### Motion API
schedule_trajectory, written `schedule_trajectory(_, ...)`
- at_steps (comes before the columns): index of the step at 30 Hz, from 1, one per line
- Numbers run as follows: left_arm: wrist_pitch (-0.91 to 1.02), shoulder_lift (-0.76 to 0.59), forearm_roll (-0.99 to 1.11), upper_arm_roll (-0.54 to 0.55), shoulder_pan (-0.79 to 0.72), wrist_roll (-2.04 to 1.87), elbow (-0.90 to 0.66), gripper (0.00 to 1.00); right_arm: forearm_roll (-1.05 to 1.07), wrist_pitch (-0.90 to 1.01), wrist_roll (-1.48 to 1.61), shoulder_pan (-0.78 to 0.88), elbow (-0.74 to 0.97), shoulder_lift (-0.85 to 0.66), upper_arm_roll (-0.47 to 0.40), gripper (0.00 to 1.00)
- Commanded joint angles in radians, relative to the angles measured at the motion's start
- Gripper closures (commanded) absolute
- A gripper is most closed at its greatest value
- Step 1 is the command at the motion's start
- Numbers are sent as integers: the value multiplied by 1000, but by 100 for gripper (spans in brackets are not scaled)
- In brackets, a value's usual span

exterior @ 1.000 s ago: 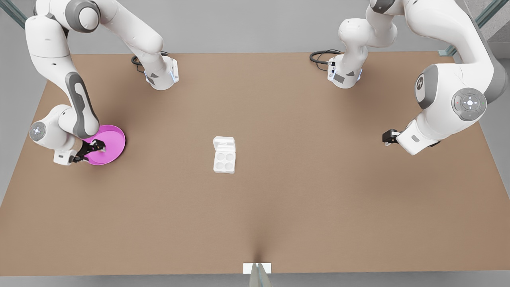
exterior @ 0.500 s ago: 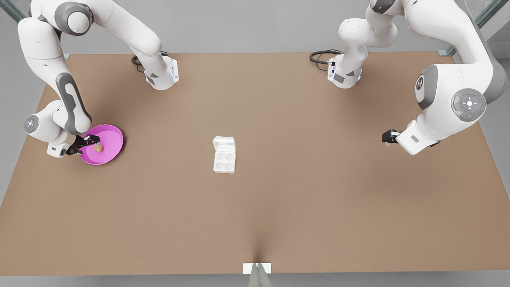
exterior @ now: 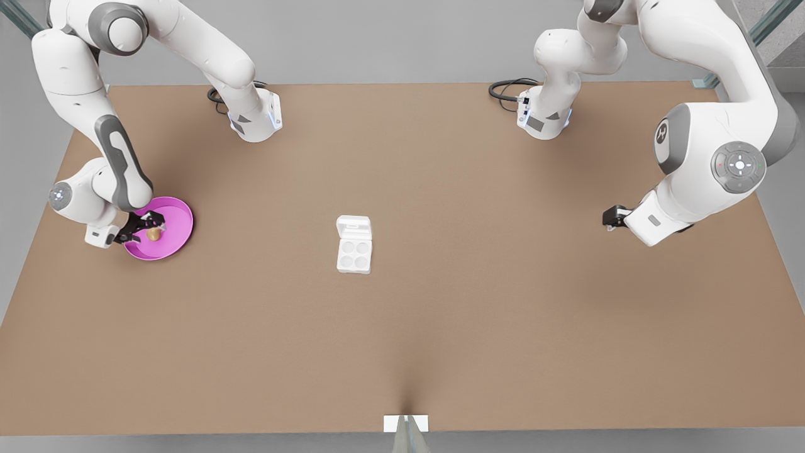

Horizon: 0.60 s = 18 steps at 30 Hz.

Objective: Pack egg into the box and close the box lid

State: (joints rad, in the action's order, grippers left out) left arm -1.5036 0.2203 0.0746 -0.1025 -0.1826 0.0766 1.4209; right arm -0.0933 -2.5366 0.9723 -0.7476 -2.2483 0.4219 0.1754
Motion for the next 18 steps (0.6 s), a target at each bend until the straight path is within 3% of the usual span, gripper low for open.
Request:
schedule_trajectory(1, -1, -1, 1, 0, 0, -5, 0, 0, 1, -1, -30, 1, -2, -2, 4, 0)
schedule_trajectory(3, -1, 1, 1, 0, 0, -5, 0, 0, 1, -1, -38, 1, -4, -2, 4, 0)
schedule_trajectory(4, -1, 1, 1, 0, 0, -5, 0, 0, 1, 1, -40, 1, -4, -2, 4, 14)
schedule_trajectory(6, -3, 2, 1, 0, 0, -5, 0, 0, 1, 1, -41, 1, -4, 0, 6, 31)
schedule_trajectory(7, -3, 2, 1, 0, 0, -5, 0, 0, 1, 1, -38, 1, -2, 0, 6, 50)
schedule_trajectory(8, -3, 2, 1, 0, 0, -5, 0, 0, 1, 2, -40, 1, -2, 0, 6, 58)
schedule_trajectory(12, -1, 7, 1, 0, 0, -6, 0, 0, 1, 5, -43, 1, 4, -2, 10, 62)
schedule_trajectory(13, -1, 7, 1, 0, 0, -6, 0, 0, 1, 25, -56, -15, 7, -28, 49, 62)
schedule_trajectory(15, -1, 7, 1, 0, 0, -6, 0, 0, 1, 142, -78, -12, 33, -118, 84, 62)
schedule_trajectory(18, -1, 7, 1, 0, 0, -6, 0, 0, 50, 426, -142, -10, 210, -150, 174, 62)
